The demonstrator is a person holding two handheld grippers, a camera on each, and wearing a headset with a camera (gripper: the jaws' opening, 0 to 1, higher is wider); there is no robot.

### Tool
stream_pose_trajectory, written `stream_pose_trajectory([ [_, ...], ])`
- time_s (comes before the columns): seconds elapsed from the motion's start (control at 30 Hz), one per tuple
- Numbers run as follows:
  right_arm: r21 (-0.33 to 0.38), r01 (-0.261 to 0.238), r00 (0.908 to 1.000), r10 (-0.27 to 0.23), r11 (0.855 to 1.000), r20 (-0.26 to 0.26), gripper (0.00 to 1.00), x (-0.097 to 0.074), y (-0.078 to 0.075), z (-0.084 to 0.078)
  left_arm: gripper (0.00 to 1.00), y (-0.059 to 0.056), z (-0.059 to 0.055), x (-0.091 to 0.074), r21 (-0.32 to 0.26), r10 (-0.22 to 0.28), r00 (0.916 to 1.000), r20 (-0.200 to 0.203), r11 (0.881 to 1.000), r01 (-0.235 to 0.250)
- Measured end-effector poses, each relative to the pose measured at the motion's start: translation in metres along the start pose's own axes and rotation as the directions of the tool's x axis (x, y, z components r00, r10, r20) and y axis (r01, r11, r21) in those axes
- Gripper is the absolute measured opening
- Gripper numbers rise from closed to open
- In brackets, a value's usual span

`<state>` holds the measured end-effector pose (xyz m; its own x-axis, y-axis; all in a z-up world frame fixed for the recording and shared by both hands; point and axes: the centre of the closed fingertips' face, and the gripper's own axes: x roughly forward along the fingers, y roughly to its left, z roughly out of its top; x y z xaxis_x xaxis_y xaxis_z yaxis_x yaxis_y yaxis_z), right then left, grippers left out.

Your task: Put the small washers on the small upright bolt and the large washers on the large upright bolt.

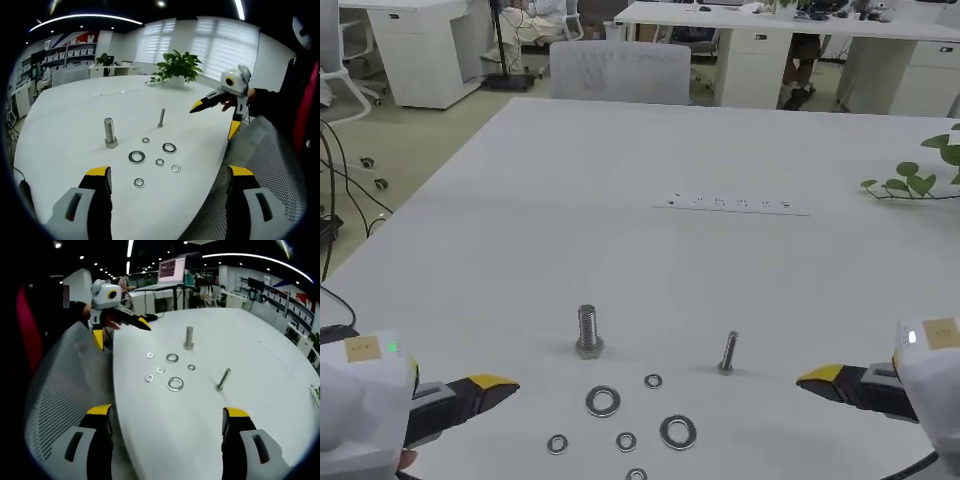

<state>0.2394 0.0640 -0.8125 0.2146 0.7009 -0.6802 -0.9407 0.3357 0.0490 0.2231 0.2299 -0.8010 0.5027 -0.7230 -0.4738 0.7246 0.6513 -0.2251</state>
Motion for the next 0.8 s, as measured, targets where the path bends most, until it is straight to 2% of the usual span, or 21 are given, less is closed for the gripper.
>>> stream_pose_trajectory([
  [0.8,-0.003,-0.004,0.9997,0.003,1.0,-0.024,0.88,0.0019,-0.0001,-0.0048,0.94,0.0016,-0.0003,0.0001,-0.014,0.005,1.0,0.006,1.0,-0.005],
])
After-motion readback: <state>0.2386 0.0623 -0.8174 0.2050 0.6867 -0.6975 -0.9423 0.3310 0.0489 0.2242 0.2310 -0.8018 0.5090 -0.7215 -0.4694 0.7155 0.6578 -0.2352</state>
